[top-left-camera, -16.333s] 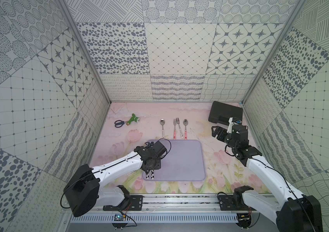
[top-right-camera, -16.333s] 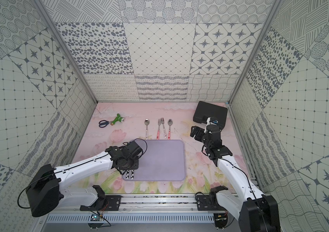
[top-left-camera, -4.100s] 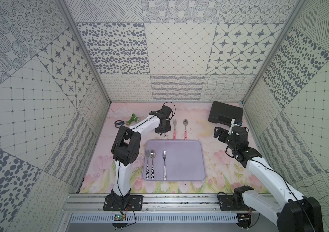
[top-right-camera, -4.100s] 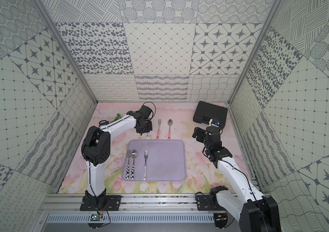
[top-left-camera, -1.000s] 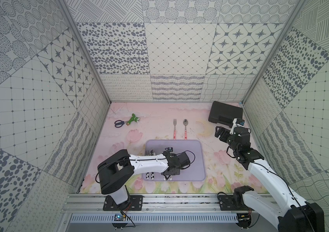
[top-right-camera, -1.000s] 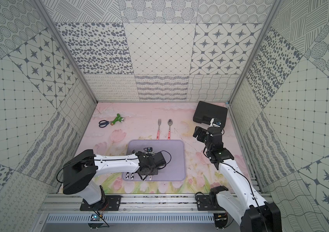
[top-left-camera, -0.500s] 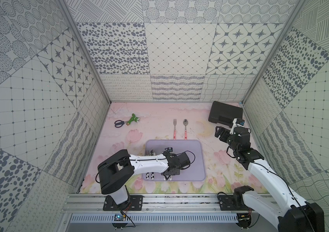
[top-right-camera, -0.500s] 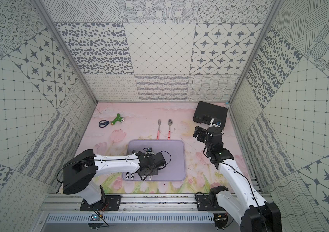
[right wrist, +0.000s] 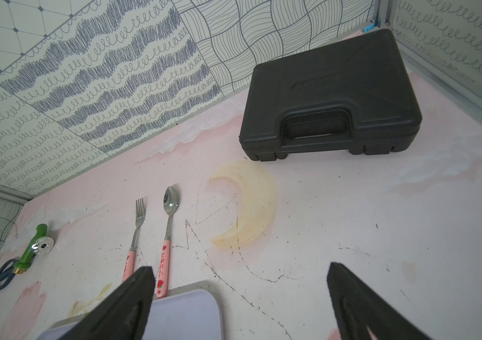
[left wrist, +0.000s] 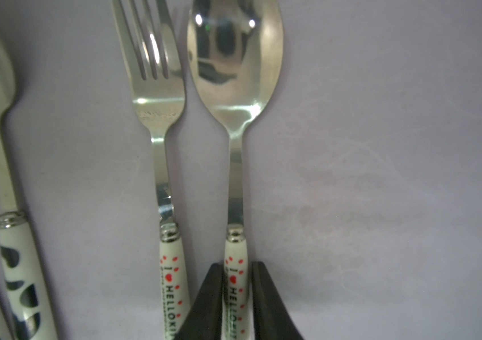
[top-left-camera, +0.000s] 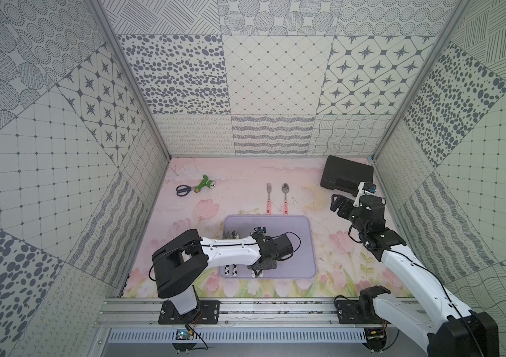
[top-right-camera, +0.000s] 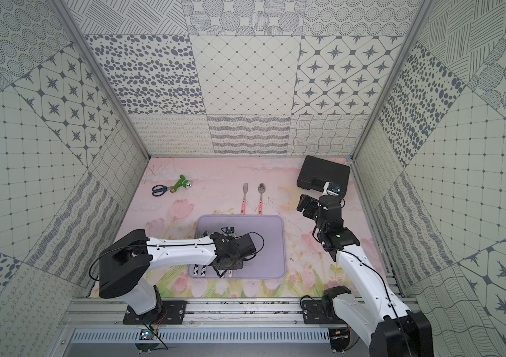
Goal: Set the spoon and fork side by side
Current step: Place the spoon on the tray.
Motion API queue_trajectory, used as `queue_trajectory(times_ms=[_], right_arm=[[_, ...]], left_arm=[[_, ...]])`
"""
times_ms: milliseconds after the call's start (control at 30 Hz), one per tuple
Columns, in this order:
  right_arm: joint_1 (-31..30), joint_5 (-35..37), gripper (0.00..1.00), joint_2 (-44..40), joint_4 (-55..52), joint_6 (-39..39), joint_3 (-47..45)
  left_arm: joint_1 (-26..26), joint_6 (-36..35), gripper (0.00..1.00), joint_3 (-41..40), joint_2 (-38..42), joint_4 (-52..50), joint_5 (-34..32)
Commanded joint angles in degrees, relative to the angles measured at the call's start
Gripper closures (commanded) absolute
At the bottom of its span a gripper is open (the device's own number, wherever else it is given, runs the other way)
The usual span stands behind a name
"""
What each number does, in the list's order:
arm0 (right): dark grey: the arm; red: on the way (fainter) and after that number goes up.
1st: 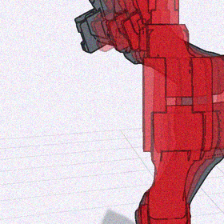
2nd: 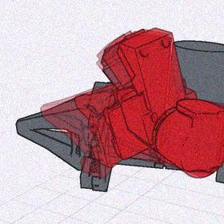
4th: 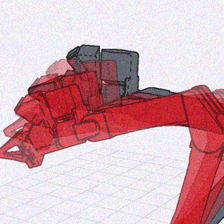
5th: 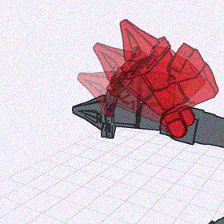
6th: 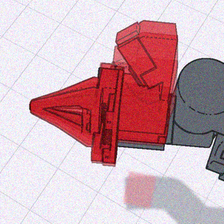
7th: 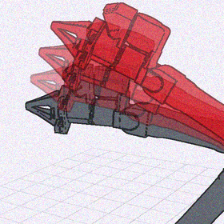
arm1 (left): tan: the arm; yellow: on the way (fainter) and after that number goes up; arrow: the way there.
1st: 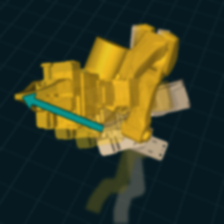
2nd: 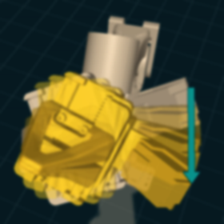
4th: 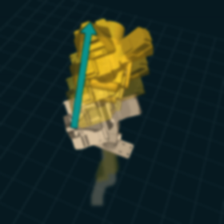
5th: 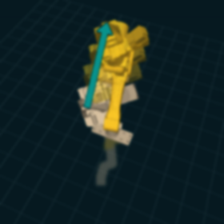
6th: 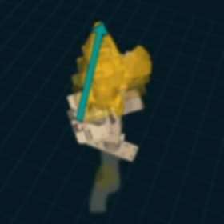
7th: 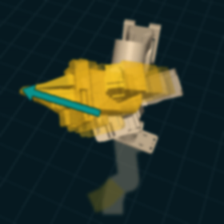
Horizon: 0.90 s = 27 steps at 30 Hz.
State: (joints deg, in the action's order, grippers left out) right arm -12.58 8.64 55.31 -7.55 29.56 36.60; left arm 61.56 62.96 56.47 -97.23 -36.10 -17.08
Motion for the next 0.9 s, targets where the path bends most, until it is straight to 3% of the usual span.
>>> queue_trajectory(times_ms=[0, 500, 867], right_arm=[[-0.34, 0.32, 0.03, -0.07, 1.14, -0.21, -0.39], [-0.34, -0.06, 0.03, -0.05, 1.21, -0.29, -0.39], [-0.34, -0.51, 0.03, -0.09, 1.57, -0.47, -0.66]], left_arm=[[0.58, 0.02, 0.74, 0.75, 0.60, -1.98, -1.03], [-0.26, -4.39, 0.63, 6.00, 6.75, -5.78, -4.36], [-9.56, -13.06, 0.60, 12.61, 7.72, -5.01, -1.46]])
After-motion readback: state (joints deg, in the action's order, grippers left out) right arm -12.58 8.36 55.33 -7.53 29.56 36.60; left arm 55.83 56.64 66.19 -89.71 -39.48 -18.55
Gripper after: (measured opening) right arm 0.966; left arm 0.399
